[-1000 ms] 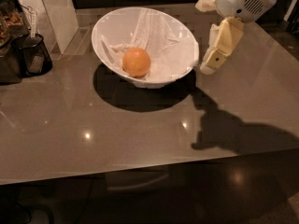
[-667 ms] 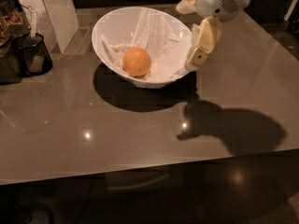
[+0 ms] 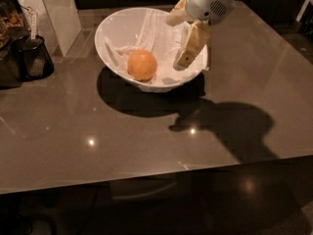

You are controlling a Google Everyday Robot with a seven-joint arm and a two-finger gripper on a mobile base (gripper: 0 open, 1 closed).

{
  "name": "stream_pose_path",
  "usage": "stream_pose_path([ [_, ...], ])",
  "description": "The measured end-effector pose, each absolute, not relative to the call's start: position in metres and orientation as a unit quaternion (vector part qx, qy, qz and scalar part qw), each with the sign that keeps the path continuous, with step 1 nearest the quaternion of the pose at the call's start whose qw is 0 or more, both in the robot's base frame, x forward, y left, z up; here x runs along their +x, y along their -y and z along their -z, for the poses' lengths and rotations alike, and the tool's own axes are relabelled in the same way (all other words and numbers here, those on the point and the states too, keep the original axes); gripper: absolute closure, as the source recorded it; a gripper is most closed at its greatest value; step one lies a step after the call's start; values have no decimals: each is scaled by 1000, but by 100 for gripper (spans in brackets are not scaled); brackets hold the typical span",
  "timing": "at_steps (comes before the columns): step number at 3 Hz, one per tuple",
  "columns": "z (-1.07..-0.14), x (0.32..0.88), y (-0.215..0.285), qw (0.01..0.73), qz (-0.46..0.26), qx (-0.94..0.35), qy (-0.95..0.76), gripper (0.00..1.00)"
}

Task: Pick orange from white bowl

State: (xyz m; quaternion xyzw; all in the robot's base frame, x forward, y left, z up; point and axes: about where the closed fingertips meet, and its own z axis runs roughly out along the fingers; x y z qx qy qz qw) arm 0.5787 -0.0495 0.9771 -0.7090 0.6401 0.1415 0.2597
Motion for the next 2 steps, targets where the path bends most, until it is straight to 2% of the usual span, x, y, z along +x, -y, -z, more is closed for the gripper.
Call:
stream_pose_path([
  [1,-977,579,49,260,-142,-709,-640,29],
  [2,-970,592,39,265,-156,-713,-630,11],
])
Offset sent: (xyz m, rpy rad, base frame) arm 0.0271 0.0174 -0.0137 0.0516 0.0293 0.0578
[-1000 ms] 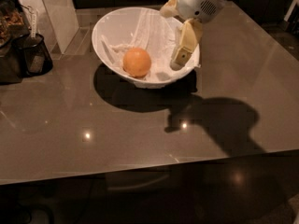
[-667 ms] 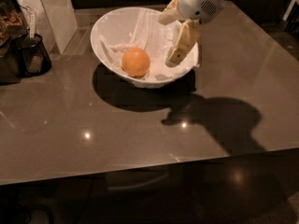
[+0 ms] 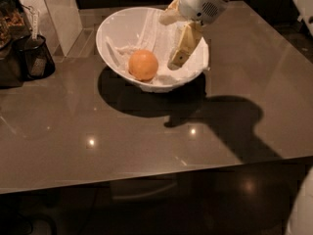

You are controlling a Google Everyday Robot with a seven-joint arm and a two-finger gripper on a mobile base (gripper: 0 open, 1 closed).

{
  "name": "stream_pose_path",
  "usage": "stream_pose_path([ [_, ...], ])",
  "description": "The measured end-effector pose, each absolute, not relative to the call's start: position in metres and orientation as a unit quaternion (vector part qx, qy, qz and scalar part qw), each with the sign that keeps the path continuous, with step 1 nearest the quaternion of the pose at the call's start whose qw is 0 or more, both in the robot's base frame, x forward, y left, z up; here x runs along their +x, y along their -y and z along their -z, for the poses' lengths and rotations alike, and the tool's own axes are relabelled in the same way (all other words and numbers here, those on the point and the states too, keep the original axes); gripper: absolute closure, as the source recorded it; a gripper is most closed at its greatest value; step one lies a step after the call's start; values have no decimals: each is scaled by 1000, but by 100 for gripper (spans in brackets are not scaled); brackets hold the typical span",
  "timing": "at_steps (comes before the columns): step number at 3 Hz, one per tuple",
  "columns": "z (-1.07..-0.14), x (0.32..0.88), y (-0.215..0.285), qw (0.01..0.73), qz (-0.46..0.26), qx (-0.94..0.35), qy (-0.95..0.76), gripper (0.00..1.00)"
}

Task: Pick orange from white bowl

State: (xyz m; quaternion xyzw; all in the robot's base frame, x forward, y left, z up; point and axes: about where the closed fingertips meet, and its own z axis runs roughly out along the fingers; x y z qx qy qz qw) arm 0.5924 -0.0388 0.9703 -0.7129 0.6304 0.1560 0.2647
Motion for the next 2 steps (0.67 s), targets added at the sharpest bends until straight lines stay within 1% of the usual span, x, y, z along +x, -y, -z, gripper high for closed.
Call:
stream_pose_path([
  [1,-964,616,22,269,-169,-722,-614,12],
  [2,-956,635,16,279,-182,-720,-609,11],
])
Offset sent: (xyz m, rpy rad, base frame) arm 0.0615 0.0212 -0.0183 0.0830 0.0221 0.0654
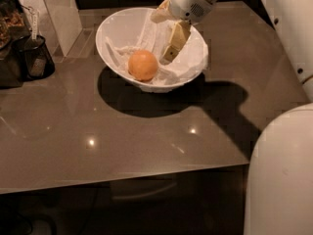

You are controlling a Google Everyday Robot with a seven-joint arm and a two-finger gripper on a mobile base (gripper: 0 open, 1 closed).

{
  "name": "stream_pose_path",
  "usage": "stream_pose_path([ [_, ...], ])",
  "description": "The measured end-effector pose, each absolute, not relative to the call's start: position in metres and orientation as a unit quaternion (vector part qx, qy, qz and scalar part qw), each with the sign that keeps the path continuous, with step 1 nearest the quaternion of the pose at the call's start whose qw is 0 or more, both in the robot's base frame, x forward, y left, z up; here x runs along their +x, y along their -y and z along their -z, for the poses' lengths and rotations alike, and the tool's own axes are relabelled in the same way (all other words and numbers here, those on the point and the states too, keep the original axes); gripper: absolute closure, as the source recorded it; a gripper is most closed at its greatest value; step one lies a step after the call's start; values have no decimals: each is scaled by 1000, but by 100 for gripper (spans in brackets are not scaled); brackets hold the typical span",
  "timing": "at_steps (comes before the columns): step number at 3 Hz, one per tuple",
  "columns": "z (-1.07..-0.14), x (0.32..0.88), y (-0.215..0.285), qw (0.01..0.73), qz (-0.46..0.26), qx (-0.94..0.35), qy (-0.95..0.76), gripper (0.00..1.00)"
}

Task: Pick orange from white bowl

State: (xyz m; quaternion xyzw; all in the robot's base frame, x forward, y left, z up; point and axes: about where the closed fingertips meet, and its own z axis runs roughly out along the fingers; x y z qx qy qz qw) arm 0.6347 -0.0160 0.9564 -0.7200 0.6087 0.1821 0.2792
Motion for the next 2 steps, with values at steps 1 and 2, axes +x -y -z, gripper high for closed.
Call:
stream_pose_path([
  [1,-943,650,18,292,-197,-705,-616,11],
  [2,-921,656,16,286,-218,-694,-624,10],
])
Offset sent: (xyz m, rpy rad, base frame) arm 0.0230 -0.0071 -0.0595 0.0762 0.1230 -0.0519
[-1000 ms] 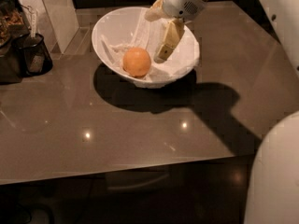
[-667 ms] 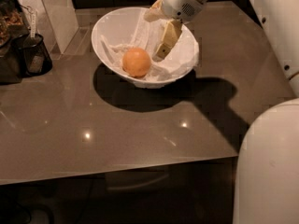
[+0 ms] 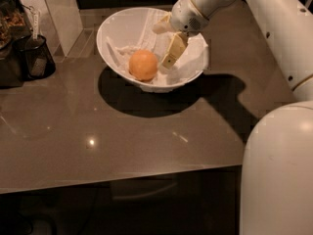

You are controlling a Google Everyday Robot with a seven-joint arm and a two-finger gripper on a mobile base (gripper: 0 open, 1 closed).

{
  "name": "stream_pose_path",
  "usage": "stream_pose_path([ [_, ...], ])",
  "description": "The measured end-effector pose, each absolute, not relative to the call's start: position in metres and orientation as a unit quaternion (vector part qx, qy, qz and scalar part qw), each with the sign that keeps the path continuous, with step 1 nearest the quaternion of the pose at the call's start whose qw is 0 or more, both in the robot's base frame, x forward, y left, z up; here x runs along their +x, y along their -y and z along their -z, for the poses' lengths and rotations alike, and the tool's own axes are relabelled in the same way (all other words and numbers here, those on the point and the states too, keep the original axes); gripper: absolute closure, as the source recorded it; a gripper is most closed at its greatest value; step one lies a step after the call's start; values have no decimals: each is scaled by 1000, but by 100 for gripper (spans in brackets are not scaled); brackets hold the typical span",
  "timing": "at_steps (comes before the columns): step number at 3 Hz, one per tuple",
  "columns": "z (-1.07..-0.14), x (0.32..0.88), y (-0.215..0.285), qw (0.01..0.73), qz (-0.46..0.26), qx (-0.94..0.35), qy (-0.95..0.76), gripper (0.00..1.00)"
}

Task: Pick orange from white bowl

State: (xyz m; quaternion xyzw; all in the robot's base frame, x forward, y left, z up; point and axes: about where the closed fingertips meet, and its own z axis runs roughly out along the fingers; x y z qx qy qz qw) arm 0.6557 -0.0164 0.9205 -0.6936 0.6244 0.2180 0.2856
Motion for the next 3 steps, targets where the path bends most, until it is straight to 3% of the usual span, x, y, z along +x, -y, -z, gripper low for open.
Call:
stream_pose_path([
  [3,-877,657,-6,259,-262,-679,-635,11],
])
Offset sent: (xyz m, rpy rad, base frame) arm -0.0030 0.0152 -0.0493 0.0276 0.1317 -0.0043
